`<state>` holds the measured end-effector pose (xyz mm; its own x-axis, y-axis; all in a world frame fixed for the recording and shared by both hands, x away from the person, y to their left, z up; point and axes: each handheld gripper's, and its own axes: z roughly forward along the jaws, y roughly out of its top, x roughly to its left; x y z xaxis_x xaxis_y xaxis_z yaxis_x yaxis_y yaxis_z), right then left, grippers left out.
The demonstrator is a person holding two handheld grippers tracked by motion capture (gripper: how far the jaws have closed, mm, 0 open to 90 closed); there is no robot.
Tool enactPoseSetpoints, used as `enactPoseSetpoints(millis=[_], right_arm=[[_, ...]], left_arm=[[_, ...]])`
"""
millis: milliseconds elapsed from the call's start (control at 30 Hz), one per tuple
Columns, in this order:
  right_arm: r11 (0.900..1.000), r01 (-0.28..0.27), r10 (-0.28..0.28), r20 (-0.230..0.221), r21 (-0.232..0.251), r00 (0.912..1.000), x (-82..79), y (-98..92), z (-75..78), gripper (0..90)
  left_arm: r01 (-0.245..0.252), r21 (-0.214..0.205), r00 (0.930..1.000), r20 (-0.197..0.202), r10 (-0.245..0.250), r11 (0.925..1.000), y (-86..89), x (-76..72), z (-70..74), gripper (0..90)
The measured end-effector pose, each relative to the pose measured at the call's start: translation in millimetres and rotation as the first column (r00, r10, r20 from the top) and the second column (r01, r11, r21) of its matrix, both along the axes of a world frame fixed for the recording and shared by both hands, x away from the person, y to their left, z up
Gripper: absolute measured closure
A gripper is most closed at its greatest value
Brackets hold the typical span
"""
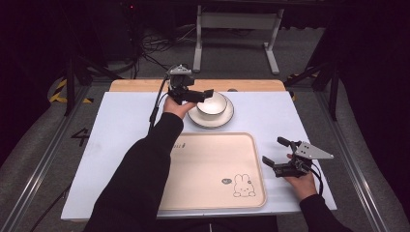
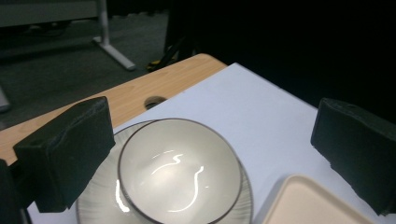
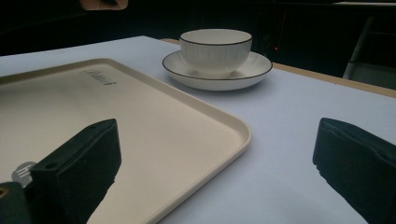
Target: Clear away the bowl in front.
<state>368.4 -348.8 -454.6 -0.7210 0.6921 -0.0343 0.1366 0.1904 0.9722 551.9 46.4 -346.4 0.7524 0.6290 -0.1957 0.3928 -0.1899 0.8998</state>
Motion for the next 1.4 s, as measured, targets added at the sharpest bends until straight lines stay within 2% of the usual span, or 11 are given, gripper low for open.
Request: enactPoseSetpoints(millis=[100, 267, 367, 467, 567, 700, 733, 833, 1000, 1267, 1400], right_arm=[[1.0000, 0.000, 0.000, 0.001, -0.004, 1.0000, -0.5, 0.3, 0.1, 1.4], [1.0000, -0.001, 0.001, 0.004, -0.007, 1.0000, -0.7, 0.5, 0.1, 1.4], [0.9999, -0.004, 0.004, 0.006, -0.011, 1.0000, -1.0, 0.7, 0.1, 1.3], [0.9999, -0.006, 0.006, 0.008, -0.011, 0.9999, -1.2, 1.0, 0.0, 1.3], [0.9999, -0.006, 0.006, 0.008, -0.011, 0.9999, -1.2, 1.0, 0.0, 1.3], [0.9999, -0.008, 0.008, 0.009, -0.011, 0.9999, -1.3, 1.1, 0.0, 1.2], [0.9999, -0.008, 0.009, 0.010, -0.011, 0.9999, -1.4, 1.0, 0.0, 1.2], [0.9999, -0.013, 0.013, 0.011, -0.010, 0.9998, -1.6, 0.8, 0.1, 1.0], [0.9999, -0.015, 0.015, 0.010, -0.007, 0.9998, -1.7, 0.7, 0.1, 1.0], [0.9998, -0.017, 0.017, 0.011, -0.008, 0.9998, -1.8, 0.8, 0.1, 1.0], [0.9999, -0.015, 0.015, 0.009, -0.005, 0.9998, -2.1, 0.6, 0.1, 1.0]], left_arm=[[-0.024, 0.023, 0.9997, 0.007, 0.024, 0.9994, -2.8, 0.8, -2.5, 0.5], [-0.061, 0.004, 0.9981, -0.007, 0.061, 0.9981, -3.3, 6.1, -6.9, 0.6], [-0.079, -0.009, 0.9957, -0.049, 0.079, 0.9968, -3.3, 11.5, -13.4, 0.6], [-0.091, 0.023, 0.9925, -0.079, 0.092, 0.9956, -2.4, 16.9, -21.4, 0.6], [-0.095, 0.026, 0.9898, -0.104, 0.097, 0.9951, -0.6, 20.6, -25.8, 0.6], [-0.127, 0.039, 0.9792, -0.154, 0.132, 0.9911, -0.4, 26.8, -35.2, 0.6], [-0.119, 0.041, 0.9800, -0.155, 0.124, 0.9920, 0.0, 27.9, -36.6, 0.9], [-0.115, 0.042, 0.9758, -0.182, 0.121, 0.9925, -1.2, 30.9, -42.6, 1.3], [-0.114, 0.043, 0.9660, -0.229, 0.120, 0.9926, -4.2, 34.7, -51.8, 1.3], [-0.105, 0.065, 0.9643, -0.237, 0.118, 0.9923, -8.6, 37.2, -57.7, 4.6], [-0.119, 0.079, 0.9574, -0.255, 0.136, 0.9897, -10.2, 40.6, -60.8, 6.9]])
